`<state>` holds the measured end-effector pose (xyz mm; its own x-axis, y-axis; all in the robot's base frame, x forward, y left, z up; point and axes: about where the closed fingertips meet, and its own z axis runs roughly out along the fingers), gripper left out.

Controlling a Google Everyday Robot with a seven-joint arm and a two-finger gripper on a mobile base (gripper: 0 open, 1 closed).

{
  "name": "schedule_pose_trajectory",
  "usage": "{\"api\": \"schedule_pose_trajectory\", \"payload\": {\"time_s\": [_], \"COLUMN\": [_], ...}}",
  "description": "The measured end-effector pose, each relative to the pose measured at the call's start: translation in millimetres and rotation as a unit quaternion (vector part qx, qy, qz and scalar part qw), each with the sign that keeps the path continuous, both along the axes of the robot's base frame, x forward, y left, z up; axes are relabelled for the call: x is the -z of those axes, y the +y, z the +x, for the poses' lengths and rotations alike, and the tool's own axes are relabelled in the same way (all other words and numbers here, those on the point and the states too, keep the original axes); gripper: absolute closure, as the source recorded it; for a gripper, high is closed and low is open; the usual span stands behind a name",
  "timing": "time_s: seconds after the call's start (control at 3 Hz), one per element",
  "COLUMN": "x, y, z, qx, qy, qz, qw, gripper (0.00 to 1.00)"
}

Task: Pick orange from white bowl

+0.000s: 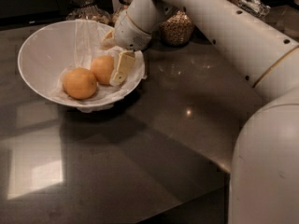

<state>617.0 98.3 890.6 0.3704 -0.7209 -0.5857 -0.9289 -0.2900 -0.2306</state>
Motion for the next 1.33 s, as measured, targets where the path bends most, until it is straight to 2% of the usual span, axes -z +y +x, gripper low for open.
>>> {"api": "schedule_pose_trajectory", "payload": {"time_s": [1.0,1.33], "x": [24,27], "y": [10,11], "z": [9,10], "qx": [-0.004,-0.004], "qy": [0.025,0.029], "qz": [-0.006,-0.005], "qw": [0.9997,0.9996], "gripper": [0.27,0.46]}}
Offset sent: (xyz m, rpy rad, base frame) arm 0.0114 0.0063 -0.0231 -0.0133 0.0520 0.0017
